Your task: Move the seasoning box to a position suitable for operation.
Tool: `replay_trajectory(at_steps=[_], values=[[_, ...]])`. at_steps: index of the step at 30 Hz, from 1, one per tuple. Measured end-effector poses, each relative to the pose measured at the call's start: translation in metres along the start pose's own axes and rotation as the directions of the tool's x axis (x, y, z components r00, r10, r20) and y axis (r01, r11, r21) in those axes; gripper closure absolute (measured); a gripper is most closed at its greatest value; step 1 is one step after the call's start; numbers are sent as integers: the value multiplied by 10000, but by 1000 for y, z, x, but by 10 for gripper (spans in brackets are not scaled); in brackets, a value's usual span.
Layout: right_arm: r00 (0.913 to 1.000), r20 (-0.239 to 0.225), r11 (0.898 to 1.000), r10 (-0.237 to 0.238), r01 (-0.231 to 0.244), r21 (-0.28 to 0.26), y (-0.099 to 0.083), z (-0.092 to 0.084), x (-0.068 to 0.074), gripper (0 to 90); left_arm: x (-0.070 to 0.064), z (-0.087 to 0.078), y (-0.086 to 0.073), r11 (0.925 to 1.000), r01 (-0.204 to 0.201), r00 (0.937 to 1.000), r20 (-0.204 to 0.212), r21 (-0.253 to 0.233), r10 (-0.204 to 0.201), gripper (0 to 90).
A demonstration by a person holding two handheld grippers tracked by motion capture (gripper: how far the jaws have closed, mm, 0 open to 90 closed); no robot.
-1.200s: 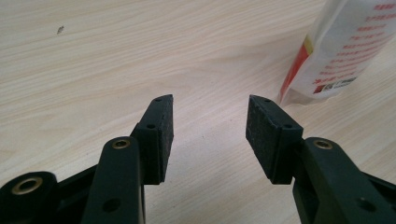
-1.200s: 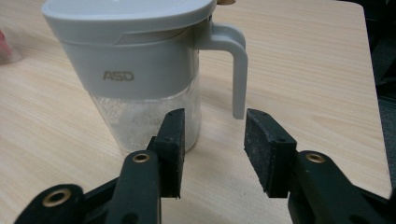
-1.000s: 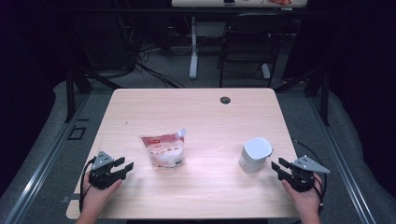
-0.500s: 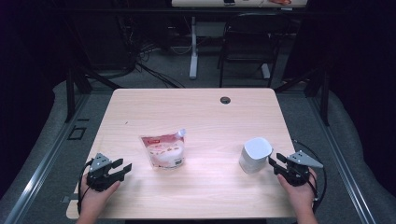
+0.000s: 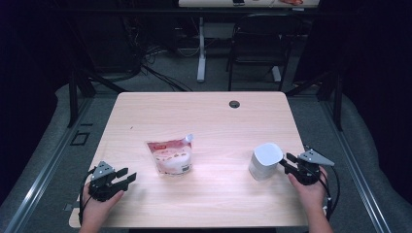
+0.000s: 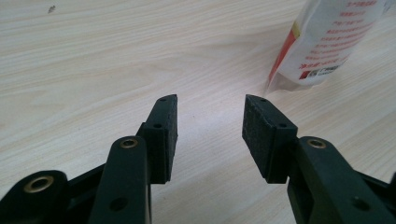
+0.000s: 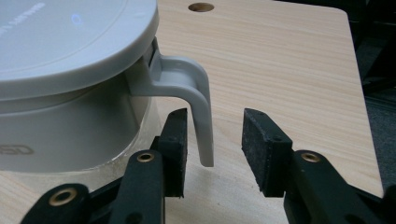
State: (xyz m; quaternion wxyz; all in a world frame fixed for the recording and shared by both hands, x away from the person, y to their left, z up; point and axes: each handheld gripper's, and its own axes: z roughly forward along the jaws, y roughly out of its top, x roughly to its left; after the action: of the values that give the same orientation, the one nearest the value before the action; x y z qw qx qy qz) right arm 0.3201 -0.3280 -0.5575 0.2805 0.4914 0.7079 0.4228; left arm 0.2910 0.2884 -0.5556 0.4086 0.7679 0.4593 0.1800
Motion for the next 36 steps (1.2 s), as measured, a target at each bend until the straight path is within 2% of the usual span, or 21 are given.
replay_trajectory(at_steps=[3,8,10,15,18,20,25,32,36], values=[[10000,-70,10000,55,-55,60,0,3,0,628,0,0,0,10000,-17,9999,113,-8,17,565],[9997,-79,9997,228,-228,6,0,7,-2,631,-1,1,1,9999,-100,9999,118,91,99,568],[9997,-33,9996,241,-241,138,2,8,-2,638,-1,1,1,9999,-102,9999,97,82,101,567],[9997,-25,9994,-232,233,245,9,14,5,700,0,0,1,10000,37,10000,2,-54,-37,570],[9995,-31,9991,-327,328,266,10,15,7,730,1,0,0,10000,68,10000,-2,-64,-68,571],[9987,109,9979,-495,490,418,11,17,11,753,2,0,0,10000,54,10000,-25,-62,-54,571],[9998,119,9988,-175,169,460,13,13,12,799,2,1,0,9999,153,9999,40,7,-153,571],[9987,351,9974,-363,340,641,15,13,17,809,2,0,0,9999,133,9999,24,-34,-133,571],[9987,405,9974,-305,277,672,15,12,18,810,2,1,1,9999,111,9999,0,-69,-111,571]])
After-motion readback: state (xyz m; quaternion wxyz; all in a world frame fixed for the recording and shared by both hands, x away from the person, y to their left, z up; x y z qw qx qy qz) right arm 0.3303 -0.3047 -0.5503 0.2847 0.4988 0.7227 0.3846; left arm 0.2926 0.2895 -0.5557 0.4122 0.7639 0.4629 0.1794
